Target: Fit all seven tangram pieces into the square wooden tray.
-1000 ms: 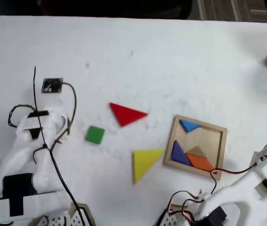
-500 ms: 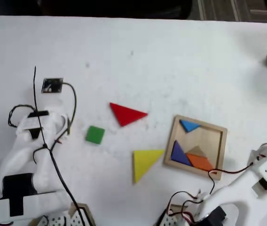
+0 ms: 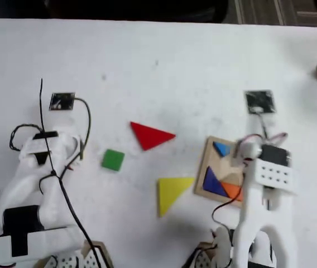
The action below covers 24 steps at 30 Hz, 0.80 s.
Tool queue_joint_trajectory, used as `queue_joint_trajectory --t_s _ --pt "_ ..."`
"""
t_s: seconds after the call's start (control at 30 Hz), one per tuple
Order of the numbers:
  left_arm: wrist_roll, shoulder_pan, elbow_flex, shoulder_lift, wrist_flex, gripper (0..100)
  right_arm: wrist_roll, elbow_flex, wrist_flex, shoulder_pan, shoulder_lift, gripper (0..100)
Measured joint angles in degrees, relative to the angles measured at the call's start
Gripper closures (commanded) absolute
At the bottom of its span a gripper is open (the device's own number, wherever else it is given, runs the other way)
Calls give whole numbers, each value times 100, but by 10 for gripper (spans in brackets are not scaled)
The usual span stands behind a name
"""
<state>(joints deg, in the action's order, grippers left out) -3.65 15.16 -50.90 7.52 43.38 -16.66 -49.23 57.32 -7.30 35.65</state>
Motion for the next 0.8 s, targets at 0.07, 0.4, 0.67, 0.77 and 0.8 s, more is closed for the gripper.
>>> queue_joint_trajectory --t_s 0.07,0.4,0.67,0.77,0.8 --pt "0 0 0 0 0 976 237 0 -149 299 0 981" --pt "-88 0 0 0 0 976 475 211 -1125 510 -1495 981" --pt "-352 0 0 0 0 976 484 756 -1890 510 -2681 981" --pt "-378 0 0 0 0 976 431 756 -1960 510 -3077 981" --pt "-378 0 0 0 0 976 325 756 -1969 510 -3156 981"
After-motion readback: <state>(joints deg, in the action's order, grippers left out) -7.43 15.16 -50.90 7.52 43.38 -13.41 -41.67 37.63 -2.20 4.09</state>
